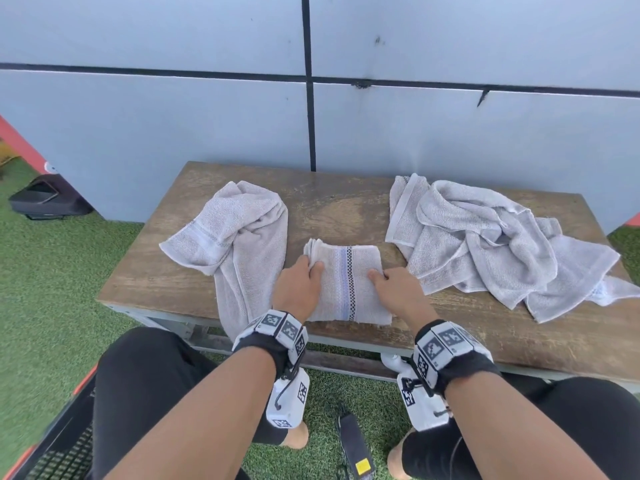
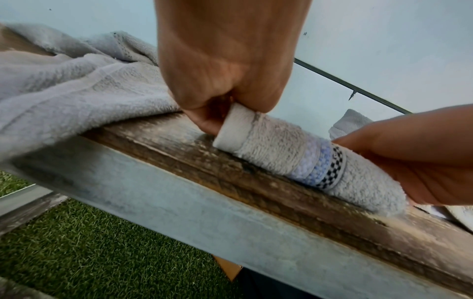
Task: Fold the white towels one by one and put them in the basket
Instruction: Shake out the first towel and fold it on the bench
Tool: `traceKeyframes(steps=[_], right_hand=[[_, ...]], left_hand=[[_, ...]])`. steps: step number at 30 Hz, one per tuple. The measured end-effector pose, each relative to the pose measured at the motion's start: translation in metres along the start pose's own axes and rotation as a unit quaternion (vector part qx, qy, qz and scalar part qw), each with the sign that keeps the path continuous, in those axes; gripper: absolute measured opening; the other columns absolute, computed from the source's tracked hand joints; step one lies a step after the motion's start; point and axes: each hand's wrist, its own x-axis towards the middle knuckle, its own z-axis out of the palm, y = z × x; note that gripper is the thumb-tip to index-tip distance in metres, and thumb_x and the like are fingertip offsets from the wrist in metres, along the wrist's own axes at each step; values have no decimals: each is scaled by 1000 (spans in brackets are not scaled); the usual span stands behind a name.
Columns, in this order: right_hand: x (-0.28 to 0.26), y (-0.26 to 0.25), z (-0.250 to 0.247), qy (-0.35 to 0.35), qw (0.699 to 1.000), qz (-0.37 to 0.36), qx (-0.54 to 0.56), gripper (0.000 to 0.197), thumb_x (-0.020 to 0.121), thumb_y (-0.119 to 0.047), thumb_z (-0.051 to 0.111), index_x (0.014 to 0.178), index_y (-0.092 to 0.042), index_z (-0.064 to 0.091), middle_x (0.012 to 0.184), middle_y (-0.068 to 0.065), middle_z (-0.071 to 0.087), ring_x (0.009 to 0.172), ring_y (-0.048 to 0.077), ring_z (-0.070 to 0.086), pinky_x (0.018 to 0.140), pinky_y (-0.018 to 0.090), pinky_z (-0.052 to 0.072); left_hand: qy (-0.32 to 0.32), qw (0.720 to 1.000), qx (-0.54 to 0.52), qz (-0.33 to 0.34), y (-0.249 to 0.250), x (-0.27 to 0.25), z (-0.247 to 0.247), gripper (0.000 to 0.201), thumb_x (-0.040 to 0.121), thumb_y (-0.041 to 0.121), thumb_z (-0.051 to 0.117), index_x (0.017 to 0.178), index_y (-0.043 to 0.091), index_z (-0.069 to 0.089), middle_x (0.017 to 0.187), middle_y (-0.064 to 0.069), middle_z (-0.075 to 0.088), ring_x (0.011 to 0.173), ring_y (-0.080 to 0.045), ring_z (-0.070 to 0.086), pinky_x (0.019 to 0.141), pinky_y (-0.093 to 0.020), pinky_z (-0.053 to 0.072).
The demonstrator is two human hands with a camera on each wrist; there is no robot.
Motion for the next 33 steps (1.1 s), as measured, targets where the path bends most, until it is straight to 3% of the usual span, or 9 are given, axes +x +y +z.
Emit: traceKeyframes(steps=[4, 8, 12, 17, 21, 24, 27, 30, 33], right_hand=[[3, 0, 3, 12, 1000, 3, -10, 47, 103, -44, 44, 67, -14, 46, 66, 2, 51, 59, 17, 50, 52, 30, 34], [5, 0, 6, 28, 999, -4, -27, 48, 102, -46, 45, 68, -12, 46, 66, 3, 52, 57, 17, 49, 49, 29, 34], [4, -4, 4, 34, 999, 14, -23, 41, 100, -45, 48, 91, -5, 52, 75, 4, 54, 59, 16, 52, 48, 27, 36], [-2, -16, 3, 160, 969, -141, -121, 41, 96, -40, 50, 124, -10, 43, 119, 11, 49, 107, 30, 55, 86, 44, 51], [5, -15, -1, 63, 962, -207, -167, 45, 101, -34, 43, 141, -12, 41, 145, 10, 44, 135, 30, 40, 110, 47, 38], [7, -9, -4, 31, 967, -181, -176, 30, 101, -40, 41, 116, -17, 55, 117, 7, 61, 108, 26, 57, 93, 46, 50], [3, -3, -7, -4, 982, -155, -103, 35, 103, -42, 39, 82, -19, 56, 80, 3, 64, 78, 25, 64, 70, 40, 54], [-1, 5, -11, 7, 989, -142, -34, 30, 104, -26, 41, 86, -15, 63, 80, 5, 70, 70, 24, 68, 67, 44, 58], [-7, 9, -13, -46, 989, -138, -3, 26, 103, -13, 43, 99, -17, 68, 86, 1, 73, 65, 13, 71, 59, 33, 54]], left_hand=[[-10, 999, -15, -41, 3, 6, -4, 35, 104, 45, 41, 92, 12, 46, 77, -5, 57, 66, -21, 54, 59, -36, 41], [-38, 994, -39, -96, 6, 17, -12, 38, 104, 45, 41, 105, 8, 49, 96, -8, 60, 84, -26, 58, 74, -39, 46], [-5, 991, -88, -99, 12, 16, -18, 33, 100, 47, 46, 103, 15, 50, 93, -1, 59, 82, -18, 59, 80, -42, 52], [19, 978, -194, -73, 15, -6, -24, 34, 90, 27, 65, 114, 17, 43, 94, 1, 60, 74, -12, 60, 61, -29, 49], [-16, 982, -188, -34, 9, -5, -27, 34, 87, 6, 64, 113, 17, 45, 96, 2, 63, 85, -17, 65, 73, -38, 56], [67, 989, -132, -2, 5, 10, -32, 33, 86, 0, 59, 112, 18, 48, 96, 11, 56, 94, -18, 58, 84, -37, 49], [140, 987, -5, 77, 4, 12, -28, 35, 83, 4, 60, 115, 16, 52, 112, 1, 55, 104, -24, 50, 94, -41, 42], [89, 983, 45, 156, 11, -6, -18, 31, 90, 28, 59, 119, 18, 53, 126, 1, 51, 120, -22, 46, 106, -36, 34], [1, 968, 160, 195, 10, -28, -4, 65, 88, 64, 46, 135, 19, 51, 149, -2, 42, 141, -22, 35, 119, -38, 19]])
